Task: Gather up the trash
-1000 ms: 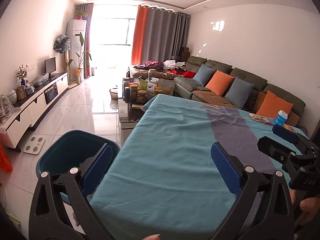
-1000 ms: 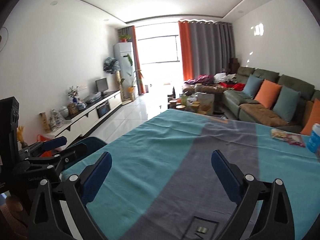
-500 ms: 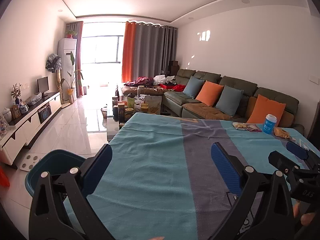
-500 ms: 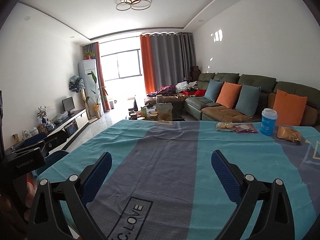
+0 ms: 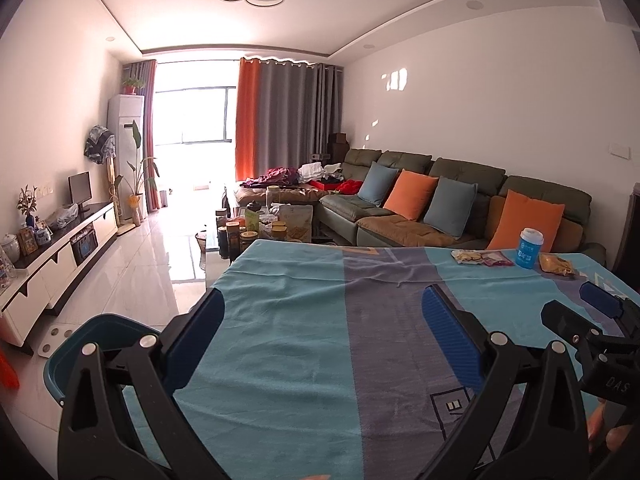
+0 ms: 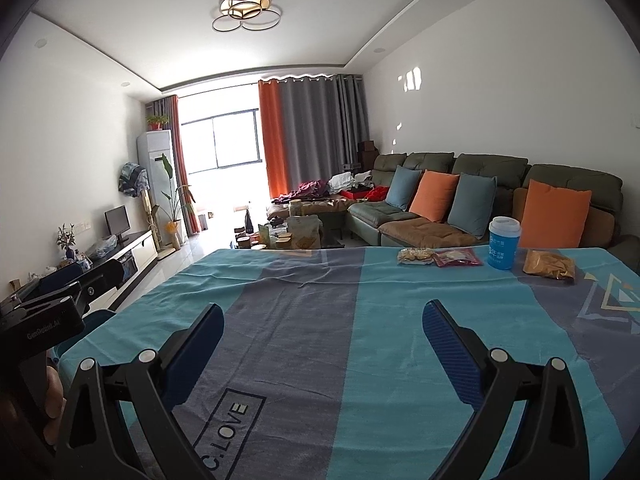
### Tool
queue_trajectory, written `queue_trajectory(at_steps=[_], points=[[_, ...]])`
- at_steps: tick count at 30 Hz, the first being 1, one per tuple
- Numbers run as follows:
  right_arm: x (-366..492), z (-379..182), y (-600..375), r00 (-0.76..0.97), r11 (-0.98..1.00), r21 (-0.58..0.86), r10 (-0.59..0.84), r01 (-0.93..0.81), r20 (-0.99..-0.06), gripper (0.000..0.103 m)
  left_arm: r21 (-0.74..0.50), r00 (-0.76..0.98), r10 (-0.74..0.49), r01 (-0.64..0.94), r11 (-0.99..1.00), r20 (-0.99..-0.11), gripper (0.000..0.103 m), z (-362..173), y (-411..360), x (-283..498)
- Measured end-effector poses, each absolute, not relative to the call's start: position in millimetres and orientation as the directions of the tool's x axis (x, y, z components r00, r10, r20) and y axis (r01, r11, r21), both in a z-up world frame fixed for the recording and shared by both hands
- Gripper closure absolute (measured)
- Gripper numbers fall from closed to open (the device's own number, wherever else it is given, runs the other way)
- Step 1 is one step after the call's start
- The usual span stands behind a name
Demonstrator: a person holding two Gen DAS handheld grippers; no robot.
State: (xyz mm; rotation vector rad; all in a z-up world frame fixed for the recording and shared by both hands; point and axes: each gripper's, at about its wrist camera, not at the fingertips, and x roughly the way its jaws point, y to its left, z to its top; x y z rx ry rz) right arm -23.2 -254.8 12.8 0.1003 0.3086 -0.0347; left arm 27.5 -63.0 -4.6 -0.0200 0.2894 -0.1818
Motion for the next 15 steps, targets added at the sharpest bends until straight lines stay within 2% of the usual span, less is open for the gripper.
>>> queue_trajectory(at_steps=[15], points=[[-24.5,14.2,-263.9,0.953,0.992,0.100,-0.047,0.080,-0.300,0.007,-0.034,0.947,-0.179,0.176,0.984,-0.266,0.006,-6.6,-68.6,30.2]])
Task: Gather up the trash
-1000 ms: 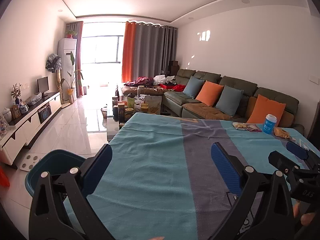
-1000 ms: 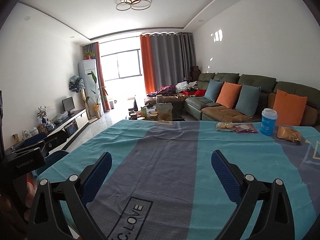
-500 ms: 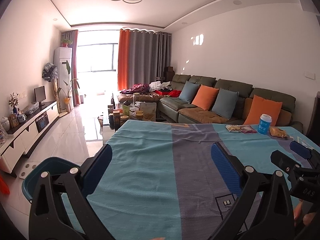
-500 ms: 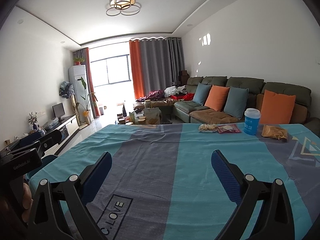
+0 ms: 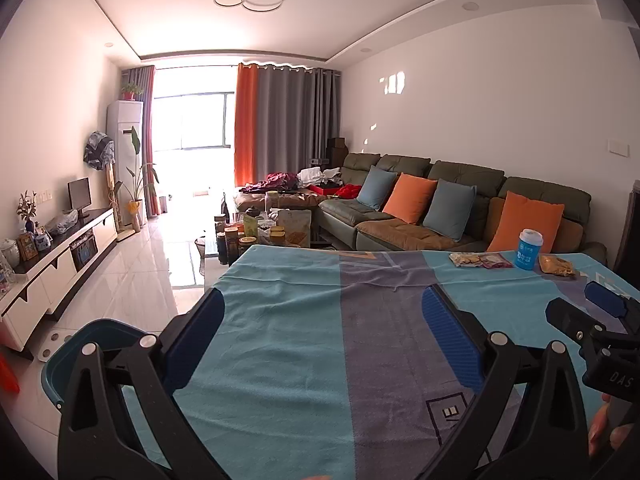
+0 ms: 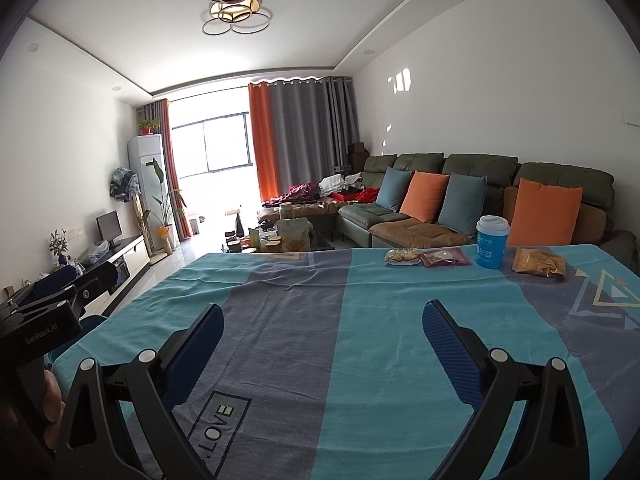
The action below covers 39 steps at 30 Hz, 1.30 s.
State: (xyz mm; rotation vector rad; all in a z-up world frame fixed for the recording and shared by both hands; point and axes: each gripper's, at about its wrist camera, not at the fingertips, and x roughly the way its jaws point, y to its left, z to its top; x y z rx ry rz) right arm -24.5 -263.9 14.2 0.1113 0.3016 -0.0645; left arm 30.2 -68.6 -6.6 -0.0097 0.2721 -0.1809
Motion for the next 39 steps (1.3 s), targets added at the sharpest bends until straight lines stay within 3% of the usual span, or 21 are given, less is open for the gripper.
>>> queue_trajectory(at_steps=[39], points=[[-33.4,22.4,-272.2,0.969,0.989,0.091,-0.096,0.119,-0.228,0.007,-0.004,0.959,-0.146,0.150,0.989,-0.243,0.006,-6.1,-75.1,33.1]])
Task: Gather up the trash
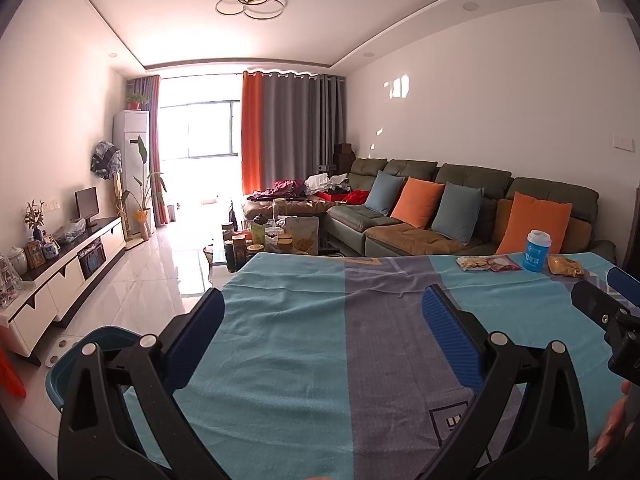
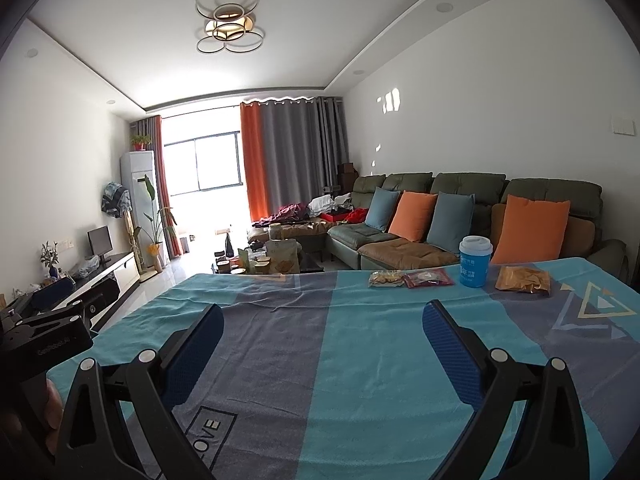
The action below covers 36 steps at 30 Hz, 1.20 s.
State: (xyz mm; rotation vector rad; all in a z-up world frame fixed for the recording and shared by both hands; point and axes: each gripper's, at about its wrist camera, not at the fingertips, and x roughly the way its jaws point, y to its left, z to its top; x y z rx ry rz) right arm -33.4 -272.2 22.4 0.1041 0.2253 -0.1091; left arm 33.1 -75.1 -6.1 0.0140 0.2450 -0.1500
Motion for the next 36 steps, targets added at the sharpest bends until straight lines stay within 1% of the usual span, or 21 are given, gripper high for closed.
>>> queue_trajectory(at_steps=[36], points=[[-33.3,23.8,-274.7,0.973,0.988,0.096,-0.099,0.121,-0.209,0.007,-0.004,0.967,-0.130,0.132,0.991,-0.220,0.006,-1.8,-75.8,38.4]])
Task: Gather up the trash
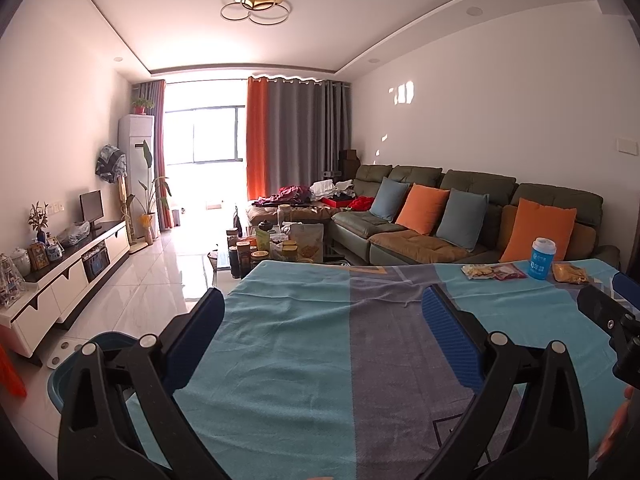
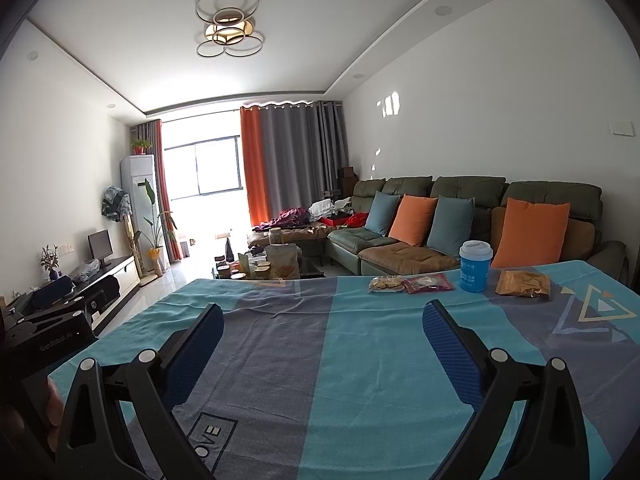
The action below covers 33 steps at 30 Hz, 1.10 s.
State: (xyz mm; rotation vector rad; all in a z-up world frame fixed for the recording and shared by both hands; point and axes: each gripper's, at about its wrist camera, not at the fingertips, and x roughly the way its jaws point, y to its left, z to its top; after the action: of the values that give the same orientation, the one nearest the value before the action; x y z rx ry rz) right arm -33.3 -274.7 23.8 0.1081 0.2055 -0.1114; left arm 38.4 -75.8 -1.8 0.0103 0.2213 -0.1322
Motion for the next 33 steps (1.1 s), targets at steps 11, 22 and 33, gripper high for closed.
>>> queue_trajectory(at_steps=[11,22,33], points=[[-33,23,-273,0.973,0.988,0.098,-0.097,0.120,-0.211,0.007,-0.002,0.966,-0.130,0.133,0.991,-0.222,0.006,-2,-74,38],[-27,21,-275,0.971,0.986,0.117,-0.094,0.122,-0.221,0.007,0.006,0.963,-0.143,0.148,0.989,-0.228,0.006,-3,-76,42],[-22,17,-290,0.959,0.984,0.124,-0.092,0.129,-0.267,0.007,-0.004,0.924,-0.158,0.167,0.986,-0.347,0.006,-12,-80,68]])
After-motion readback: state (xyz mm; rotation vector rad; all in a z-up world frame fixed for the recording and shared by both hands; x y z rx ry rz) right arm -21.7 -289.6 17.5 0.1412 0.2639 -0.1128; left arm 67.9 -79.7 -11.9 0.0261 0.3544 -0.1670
